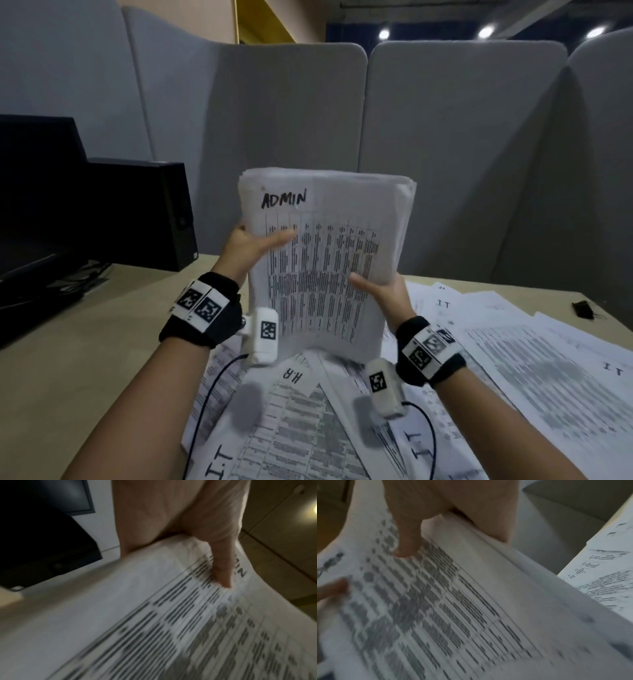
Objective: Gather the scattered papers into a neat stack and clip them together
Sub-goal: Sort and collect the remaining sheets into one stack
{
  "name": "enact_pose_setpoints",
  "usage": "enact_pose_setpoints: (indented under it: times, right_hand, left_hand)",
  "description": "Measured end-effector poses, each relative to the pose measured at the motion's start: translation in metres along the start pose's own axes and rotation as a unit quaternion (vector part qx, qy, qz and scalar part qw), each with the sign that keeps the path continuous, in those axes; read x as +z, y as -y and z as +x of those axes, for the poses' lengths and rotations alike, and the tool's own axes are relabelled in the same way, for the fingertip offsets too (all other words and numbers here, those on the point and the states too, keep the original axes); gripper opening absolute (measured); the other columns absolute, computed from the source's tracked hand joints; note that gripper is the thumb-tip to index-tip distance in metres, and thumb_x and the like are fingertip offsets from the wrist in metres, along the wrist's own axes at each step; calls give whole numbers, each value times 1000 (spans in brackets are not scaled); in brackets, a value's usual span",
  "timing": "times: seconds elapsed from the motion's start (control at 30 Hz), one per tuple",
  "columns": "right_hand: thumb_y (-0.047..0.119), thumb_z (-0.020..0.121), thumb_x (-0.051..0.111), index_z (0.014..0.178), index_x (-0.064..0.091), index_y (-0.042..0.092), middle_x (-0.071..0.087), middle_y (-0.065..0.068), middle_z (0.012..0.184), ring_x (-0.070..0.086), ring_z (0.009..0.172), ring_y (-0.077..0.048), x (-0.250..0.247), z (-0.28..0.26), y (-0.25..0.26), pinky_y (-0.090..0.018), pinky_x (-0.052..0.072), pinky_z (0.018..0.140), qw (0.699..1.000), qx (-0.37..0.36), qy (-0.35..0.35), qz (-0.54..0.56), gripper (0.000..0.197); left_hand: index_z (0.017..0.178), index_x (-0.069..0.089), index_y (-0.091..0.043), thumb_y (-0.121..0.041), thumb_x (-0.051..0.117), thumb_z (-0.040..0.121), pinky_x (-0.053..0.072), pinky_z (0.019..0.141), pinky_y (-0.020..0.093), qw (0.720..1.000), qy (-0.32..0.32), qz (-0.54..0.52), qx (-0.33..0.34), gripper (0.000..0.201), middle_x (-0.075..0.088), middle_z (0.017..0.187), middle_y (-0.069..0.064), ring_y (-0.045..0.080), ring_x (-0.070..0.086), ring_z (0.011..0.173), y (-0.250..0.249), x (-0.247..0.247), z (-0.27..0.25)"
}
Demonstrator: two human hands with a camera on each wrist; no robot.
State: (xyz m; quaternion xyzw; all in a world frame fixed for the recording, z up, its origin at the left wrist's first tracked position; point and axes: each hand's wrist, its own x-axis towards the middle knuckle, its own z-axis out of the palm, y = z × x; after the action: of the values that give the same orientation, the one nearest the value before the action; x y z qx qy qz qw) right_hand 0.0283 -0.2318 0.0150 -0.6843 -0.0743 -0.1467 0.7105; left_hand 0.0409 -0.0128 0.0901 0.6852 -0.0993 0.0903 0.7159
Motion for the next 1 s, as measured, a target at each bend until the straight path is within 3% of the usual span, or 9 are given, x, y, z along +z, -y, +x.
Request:
enact_pose_setpoints:
  times: [0.1, 0.17, 0.27, 0.37, 0.5, 0.67, 0.77, 0.9, 1.0]
  right_hand:
    - [6, 75, 73, 111, 59, -2, 64, -4, 95, 63, 89, -19, 19, -5, -9, -38, 54, 86, 997, 25, -71, -27, 40]
    - [6, 78, 70, 99, 62, 1, 62, -1, 85, 60, 83, -19, 27, -6, -9, -29, 54, 72, 990, 14, -132, -51, 23]
    - [5, 79, 68, 80, 60, 12, 58, 7, 72, 57, 71, -14, 26, -6, 5, -24, 51, 62, 983, -30, -173, -55, 12]
    - [5, 77, 69, 65, 55, 23, 56, 7, 67, 55, 68, -15, -2, -4, 32, -28, 50, 62, 975, -61, -200, -75, 26]
    - [5, 74, 71, 62, 51, 26, 51, 9, 64, 47, 61, -6, -76, 0, 75, -27, 44, 60, 954, -66, -271, -109, 32]
    - [-5, 79, 65, 69, 53, 14, 53, 0, 66, 54, 68, -18, -199, -21, 94, -30, 46, 66, 945, 78, -280, -149, 25]
    - [-6, 83, 59, 80, 56, 7, 57, 2, 43, 58, 44, -17, -249, -57, 86, -22, 48, 46, 929, 199, -269, -161, 14]
    - [-6, 89, 49, 88, 49, -1, 58, -7, 45, 59, 43, -19, -281, -97, 62, -15, 42, 33, 863, 354, -218, -288, 5]
    - [3, 88, 56, 82, 53, -1, 53, -6, 64, 52, 58, -17, -298, -101, 37, -13, 45, 42, 795, 428, -155, -401, 8]
  left_hand:
    - [118, 59, -5, -26, 84, 62, 48, 99, 43, 996, -69, -22, -45, 65, 69, 104, 4, 17, 66, 98, 27, 2, -10]
    - [120, 57, -7, -38, 87, 55, 48, 100, 41, 991, -122, -34, -32, 78, 67, 111, 4, 19, 64, 103, 31, 8, -14]
    - [110, 63, -9, -22, 79, 71, 50, 95, 32, 989, -131, -53, 30, 44, 67, 107, 3, 14, 66, 97, 20, 17, -11]
    - [110, 63, -8, -9, 76, 73, 54, 86, 26, 998, -31, -15, 61, 39, 68, 103, 2, 8, 68, 88, 11, 23, 0]
    - [108, 54, -12, -13, 74, 76, 51, 67, 24, 979, 128, 153, -38, 38, 62, 99, 1, 18, 58, 93, 29, 46, 2]
    - [110, 55, -14, -19, 71, 80, 41, 63, 24, 912, 266, 300, -87, 34, 55, 109, 7, 18, 51, 92, 76, 108, -10]
    - [123, 53, -10, -22, 70, 81, 42, 82, 26, 840, 338, 418, -75, 47, 54, 126, 11, 21, 53, 102, 102, 151, -13]
    - [140, 34, -7, -33, 71, 80, 36, 104, 35, 746, 399, 525, -92, 75, 40, 145, 11, 28, 41, 131, 125, 189, -24]
    - [135, 38, -8, -50, 74, 70, 42, 102, 42, 695, 412, 585, -70, 85, 48, 137, 13, 30, 48, 121, 132, 202, -26]
